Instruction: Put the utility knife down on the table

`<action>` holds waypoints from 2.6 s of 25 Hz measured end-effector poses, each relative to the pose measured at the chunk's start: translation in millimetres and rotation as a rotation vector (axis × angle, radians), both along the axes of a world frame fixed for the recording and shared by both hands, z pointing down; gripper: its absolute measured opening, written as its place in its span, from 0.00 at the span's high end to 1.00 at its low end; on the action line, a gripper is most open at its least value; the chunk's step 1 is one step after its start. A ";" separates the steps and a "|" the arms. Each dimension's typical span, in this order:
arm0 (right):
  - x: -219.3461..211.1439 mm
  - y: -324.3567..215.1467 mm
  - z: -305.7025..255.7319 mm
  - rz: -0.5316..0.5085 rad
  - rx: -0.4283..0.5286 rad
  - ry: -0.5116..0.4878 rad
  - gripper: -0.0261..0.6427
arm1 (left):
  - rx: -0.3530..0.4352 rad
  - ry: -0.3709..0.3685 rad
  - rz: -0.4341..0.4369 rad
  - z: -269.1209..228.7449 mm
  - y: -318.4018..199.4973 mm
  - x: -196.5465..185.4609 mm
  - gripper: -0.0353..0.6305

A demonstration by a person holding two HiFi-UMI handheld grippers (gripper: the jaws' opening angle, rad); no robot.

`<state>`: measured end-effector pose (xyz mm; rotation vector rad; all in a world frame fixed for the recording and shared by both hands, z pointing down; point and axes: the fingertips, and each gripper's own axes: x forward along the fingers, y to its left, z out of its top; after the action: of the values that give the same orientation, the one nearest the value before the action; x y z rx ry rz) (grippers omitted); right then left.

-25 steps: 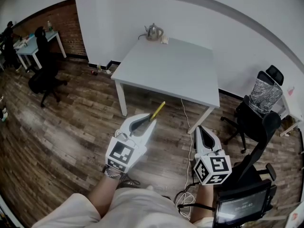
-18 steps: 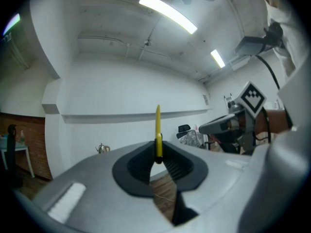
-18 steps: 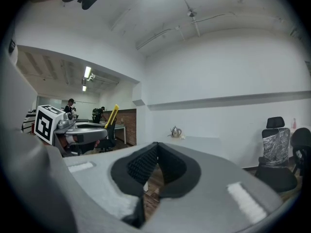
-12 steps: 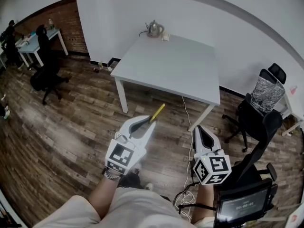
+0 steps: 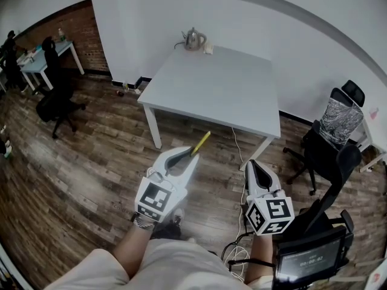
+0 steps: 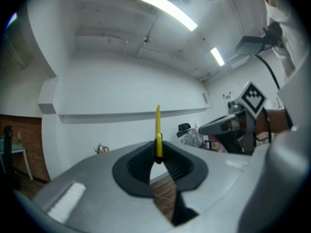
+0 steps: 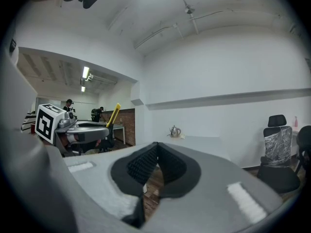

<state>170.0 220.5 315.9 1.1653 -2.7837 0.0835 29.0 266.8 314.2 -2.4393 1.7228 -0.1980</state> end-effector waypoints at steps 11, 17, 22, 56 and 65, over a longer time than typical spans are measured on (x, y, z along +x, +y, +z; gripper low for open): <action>-12.1 -33.6 2.5 0.000 0.001 0.012 0.96 | 0.008 0.016 -0.008 1.7 -34.7 -15.4 0.86; -18.2 -45.9 3.6 0.002 0.000 0.021 0.96 | 0.007 0.023 -0.004 4.2 -48.7 -20.6 0.86; -30.0 -57.2 -3.2 -0.001 0.010 0.019 0.96 | 0.012 0.022 0.004 -0.2 -61.2 -28.7 0.86; -96.6 -108.9 1.7 0.047 0.001 0.024 0.96 | -0.017 0.055 0.043 11.6 -120.8 -96.7 0.86; -109.0 -121.3 4.9 0.047 -0.003 0.024 0.96 | -0.022 0.059 0.049 15.9 -134.6 -105.8 0.86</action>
<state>61.0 99.2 320.7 1.2233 -2.7353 0.0773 -76.7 132.3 330.1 -2.5250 1.6902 -0.1418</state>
